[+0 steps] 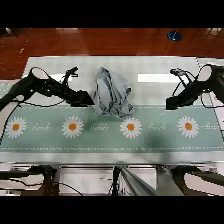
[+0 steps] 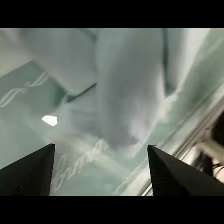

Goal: Fold the shirts.

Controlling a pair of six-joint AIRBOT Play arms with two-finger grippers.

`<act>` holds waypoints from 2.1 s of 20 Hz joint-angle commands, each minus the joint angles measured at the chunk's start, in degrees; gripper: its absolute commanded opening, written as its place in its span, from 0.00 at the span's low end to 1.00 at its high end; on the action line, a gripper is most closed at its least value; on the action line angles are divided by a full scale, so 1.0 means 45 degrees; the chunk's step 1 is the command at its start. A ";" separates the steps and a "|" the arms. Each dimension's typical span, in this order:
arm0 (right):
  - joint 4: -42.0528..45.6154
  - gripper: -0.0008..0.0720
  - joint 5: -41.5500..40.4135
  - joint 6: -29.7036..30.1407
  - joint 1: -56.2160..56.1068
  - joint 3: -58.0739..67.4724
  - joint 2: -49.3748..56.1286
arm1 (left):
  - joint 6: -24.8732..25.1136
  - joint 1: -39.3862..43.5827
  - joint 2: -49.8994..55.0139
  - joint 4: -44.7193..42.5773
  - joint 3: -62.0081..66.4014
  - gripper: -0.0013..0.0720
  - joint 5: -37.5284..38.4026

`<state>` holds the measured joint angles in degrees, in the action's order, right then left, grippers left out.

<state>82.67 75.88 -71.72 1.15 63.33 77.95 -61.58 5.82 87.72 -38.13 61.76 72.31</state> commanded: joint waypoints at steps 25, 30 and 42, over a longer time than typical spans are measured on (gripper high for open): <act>-1.1312 0.83 -0.3444 0.3079 -0.0073 -0.2569 0.2186 | 0.1885 -0.0743 0.0899 0.2055 -0.0874 0.05 -0.0141; -1.1322 0.82 -0.4109 0.3050 -0.1860 -0.2569 0.2963 | 0.2035 -0.0879 0.0899 0.2123 -0.0874 0.05 -0.0146; -1.1589 0.04 -0.4473 0.3662 -0.1574 -0.2565 0.0597 | 0.2404 -0.1122 0.0466 0.2492 0.0364 0.05 0.1899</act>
<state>31.51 53.82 -56.53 -9.28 51.72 86.61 -51.77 1.41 91.18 -27.24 60.40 75.68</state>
